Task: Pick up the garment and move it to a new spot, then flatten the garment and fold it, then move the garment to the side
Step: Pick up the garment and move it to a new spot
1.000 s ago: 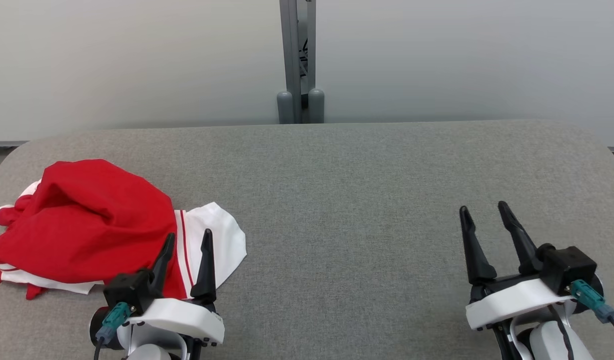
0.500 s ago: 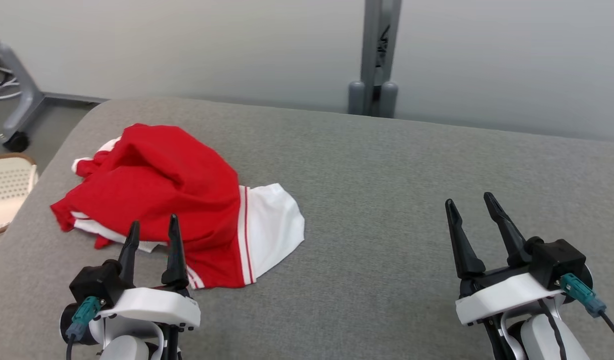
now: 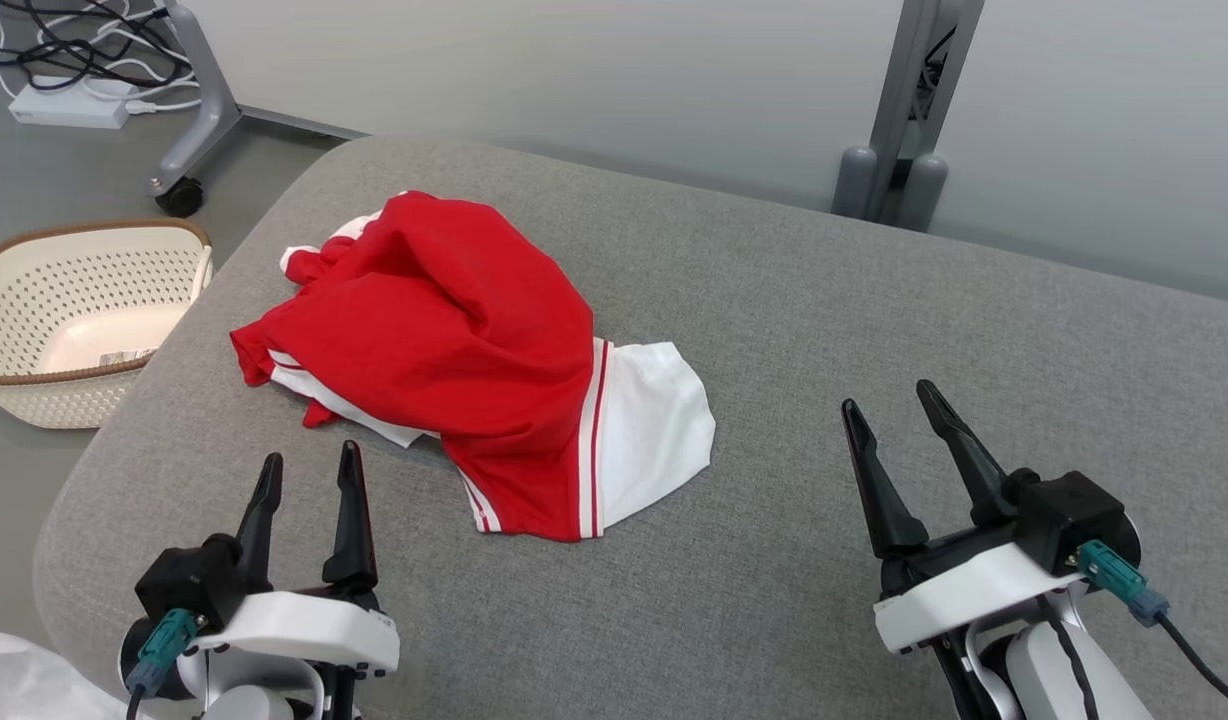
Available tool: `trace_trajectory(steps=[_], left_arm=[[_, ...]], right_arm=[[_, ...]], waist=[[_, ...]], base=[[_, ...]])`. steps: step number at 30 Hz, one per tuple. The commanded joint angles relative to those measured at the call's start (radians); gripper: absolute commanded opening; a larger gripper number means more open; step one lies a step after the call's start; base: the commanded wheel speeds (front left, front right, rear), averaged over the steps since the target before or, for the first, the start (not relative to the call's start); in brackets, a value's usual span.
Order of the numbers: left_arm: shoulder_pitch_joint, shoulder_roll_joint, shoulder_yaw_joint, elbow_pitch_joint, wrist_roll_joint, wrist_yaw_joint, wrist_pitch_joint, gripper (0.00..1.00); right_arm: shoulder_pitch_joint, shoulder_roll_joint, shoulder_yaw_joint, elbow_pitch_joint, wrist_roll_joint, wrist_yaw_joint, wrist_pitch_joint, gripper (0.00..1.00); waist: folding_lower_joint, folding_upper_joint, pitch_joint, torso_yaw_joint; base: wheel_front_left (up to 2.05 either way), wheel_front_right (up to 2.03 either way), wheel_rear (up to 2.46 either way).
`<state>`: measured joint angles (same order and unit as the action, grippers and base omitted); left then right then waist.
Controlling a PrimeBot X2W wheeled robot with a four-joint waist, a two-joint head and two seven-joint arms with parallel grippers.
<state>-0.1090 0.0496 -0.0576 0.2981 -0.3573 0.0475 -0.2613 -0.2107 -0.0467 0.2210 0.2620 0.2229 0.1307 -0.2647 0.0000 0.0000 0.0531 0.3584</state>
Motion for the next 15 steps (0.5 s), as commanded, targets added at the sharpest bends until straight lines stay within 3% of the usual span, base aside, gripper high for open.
trace_trajectory(steps=[1, 8, 15], left_arm=[[-0.029, 0.003, -0.005, -0.001, 0.008, -0.016, -0.003, 1.00], [-0.125, 0.006, -0.015, 0.108, 0.037, -0.050, -0.003, 1.00], [-0.402, 0.085, -0.004, 0.352, 0.010, -0.124, 0.064, 1.00]], right_arm=[[-0.012, -0.008, 0.000, -0.002, -0.014, 0.000, -0.002, 1.00], [-0.033, -0.017, 0.003, 0.000, -0.037, 0.000, -0.002, 1.00], [-0.076, -0.048, 0.026, -0.012, -0.037, 0.000, -0.002, 1.00]], waist=[[0.0000, 0.0000, 0.024, -0.011], [0.0000, 0.0000, 0.086, -0.051], [0.0000, 0.0000, 0.176, -0.119]], base=[[0.00, 0.00, 0.00], [0.00, 0.00, 0.00], [0.00, 0.00, 0.00]])
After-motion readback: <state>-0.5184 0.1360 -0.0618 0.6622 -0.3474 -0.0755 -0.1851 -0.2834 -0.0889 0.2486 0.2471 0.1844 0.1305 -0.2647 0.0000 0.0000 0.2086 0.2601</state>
